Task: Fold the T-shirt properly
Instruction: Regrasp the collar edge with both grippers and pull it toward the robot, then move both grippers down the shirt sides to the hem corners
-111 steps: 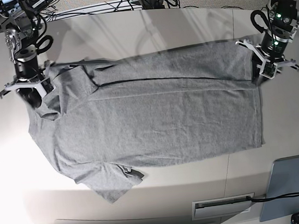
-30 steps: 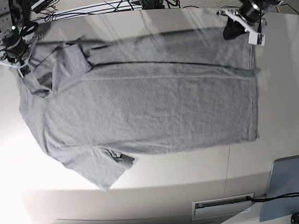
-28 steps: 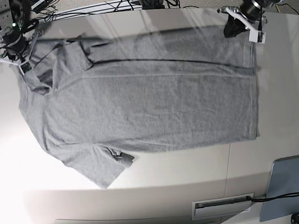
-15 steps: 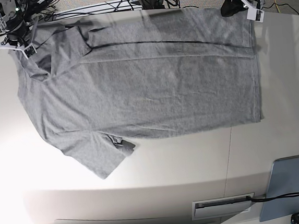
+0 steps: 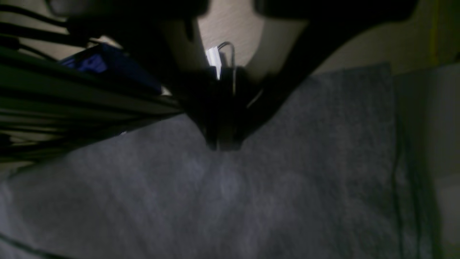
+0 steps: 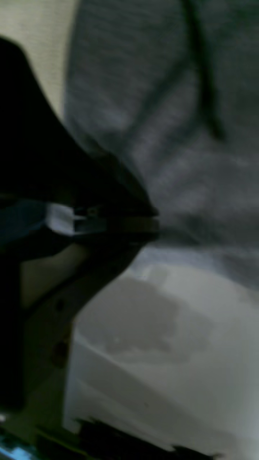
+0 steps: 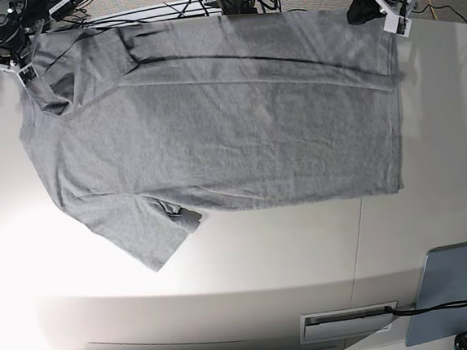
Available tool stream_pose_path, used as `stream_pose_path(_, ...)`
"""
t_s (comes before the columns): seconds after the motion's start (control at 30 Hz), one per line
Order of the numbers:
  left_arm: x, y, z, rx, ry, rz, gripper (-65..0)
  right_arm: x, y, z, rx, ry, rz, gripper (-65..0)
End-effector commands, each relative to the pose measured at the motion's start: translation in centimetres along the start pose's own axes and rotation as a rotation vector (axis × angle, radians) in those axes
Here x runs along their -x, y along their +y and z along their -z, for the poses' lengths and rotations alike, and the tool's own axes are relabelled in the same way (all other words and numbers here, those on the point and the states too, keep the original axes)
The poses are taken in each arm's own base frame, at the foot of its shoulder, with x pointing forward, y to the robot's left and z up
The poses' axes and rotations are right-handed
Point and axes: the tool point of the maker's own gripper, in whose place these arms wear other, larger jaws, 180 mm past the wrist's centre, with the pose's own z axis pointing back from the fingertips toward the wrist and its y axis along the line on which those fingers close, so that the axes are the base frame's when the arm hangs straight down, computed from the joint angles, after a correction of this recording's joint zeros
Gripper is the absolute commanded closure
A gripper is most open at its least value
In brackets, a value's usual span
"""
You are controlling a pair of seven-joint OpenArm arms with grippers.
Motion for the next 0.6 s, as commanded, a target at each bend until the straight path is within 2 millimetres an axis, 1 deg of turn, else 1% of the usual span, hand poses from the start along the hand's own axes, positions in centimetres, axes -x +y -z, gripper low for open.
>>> stream_pose_path(0.0, 1.2, 1.7, -0.7, -0.077, 0.077, 0.031, 0.0, -1.1, -1.3, -0.4, 0.034, -0.046, -0.004, 0.0)
stream_pose_path(0.1, -1.0, 1.5, -1.3, -0.086, 0.026, 0.069, 0.0, -3.8, -2.2, -1.2, 0.064, -0.141, 0.000, 0.0)
stream_pose_path(0.3, -5.7, 1.1, -2.9, -0.105, -0.095, 0.131, 0.0, -11.0, -3.9, -4.8, 0.130, -0.346, -0.023, 0.0)
stream_pose_path(0.43, -8.9, 1.0, -3.9, -0.122, -0.197, 0.169, 0.0, -14.7, -5.2, -6.2, 0.163, -0.456, 0.008, -20.4)
stream_pose_path(0.47, -9.9, 1.3, -4.1, -0.133, -0.237, 0.170, -5.5, -15.6, -5.6, -6.3, 0.167, -0.484, 0.029, -23.4)
stream_pose_path(0.53, -12.0, 2.3, -4.1, -0.178, -0.305, 0.155, -20.6, -16.8, -6.3, -6.5, 0.179, -0.522, 0.055, -23.7)
stream_pose_path(0.57, -13.1, 2.6, -3.9, -0.191, -0.331, 0.157, -25.6, -17.3, -6.7, -6.6, 0.189, -0.536, 0.063, -23.6)
